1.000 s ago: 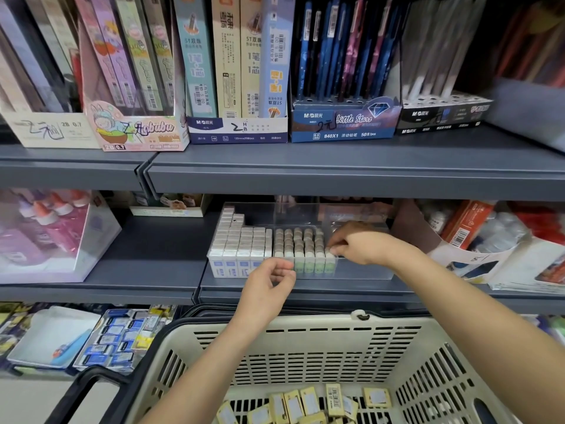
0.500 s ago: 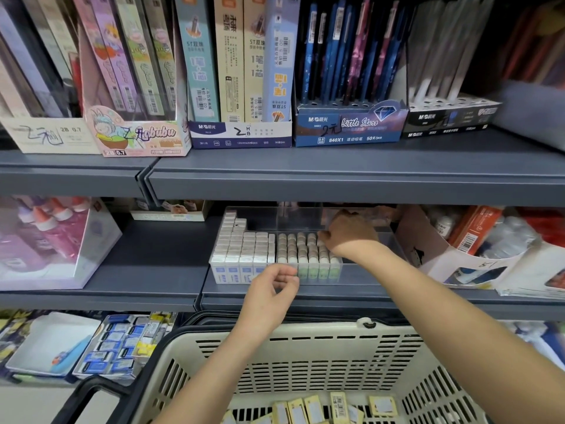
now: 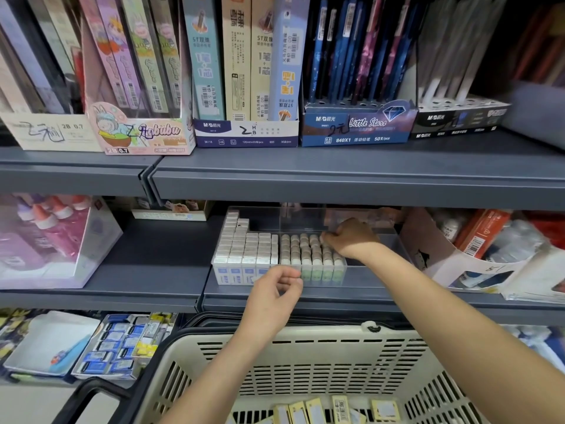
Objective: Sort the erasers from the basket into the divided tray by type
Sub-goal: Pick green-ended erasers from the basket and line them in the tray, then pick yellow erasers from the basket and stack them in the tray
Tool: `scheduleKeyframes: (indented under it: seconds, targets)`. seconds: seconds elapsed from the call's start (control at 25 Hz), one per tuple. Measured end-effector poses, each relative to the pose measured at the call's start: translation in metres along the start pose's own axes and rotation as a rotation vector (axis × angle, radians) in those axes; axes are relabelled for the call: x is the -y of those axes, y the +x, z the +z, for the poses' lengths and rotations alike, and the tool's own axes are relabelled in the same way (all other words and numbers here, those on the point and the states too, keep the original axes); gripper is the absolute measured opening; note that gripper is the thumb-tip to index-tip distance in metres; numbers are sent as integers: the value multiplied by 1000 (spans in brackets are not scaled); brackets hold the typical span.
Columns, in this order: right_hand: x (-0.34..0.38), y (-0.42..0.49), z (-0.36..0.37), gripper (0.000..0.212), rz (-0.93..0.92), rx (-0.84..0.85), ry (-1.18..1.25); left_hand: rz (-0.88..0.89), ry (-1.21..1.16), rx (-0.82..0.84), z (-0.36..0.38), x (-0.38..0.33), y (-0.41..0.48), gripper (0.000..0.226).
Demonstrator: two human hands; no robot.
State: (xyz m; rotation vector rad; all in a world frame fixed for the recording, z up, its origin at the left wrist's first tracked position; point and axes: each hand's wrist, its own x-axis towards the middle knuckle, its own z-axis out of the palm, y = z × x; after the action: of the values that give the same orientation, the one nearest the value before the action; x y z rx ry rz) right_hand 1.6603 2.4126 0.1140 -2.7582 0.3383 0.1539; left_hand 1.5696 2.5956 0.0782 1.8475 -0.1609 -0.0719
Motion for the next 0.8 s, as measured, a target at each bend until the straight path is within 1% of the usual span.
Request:
scheduleKeyframes:
  seconds: [0.12, 0.24, 0.36, 0.48, 0.56, 0.6, 0.68, 0.76, 0.8]
  targets:
    - [-4, -8, -2, 41, -61, -88, -66, -4, 11, 1, 0, 1, 1, 14]
    - [-2, -21, -8, 37, -111, -125, -69, 12, 28, -1, 1, 0, 1, 15]
    - [-9, -49, -13, 26, -201, -200, 80, 57, 29, -38, -1, -5, -6, 16]
    - [-26, -101, -7, 21, -313, -275, 229, 131, 2, -86, -4, -11, -28, 17]
    - [-37, -142, 5, 15, -375, -284, 348, 181, 20, -95, -7, -10, -53, 15]
    - [-42, -160, 13, 13, -395, -268, 387, 199, 30, -79, -8, -7, -67, 13]
    - [-53, -185, 34, 13, -429, -190, 392, 174, 78, 46, -10, 3, -89, 13]
    - [-61, -200, 62, 13, -466, -42, 302, 51, 190, 226, -6, 18, -106, 14]
    - [-65, -204, 77, 13, -474, 43, 230, -30, 242, 288, -3, 27, -111, 17]
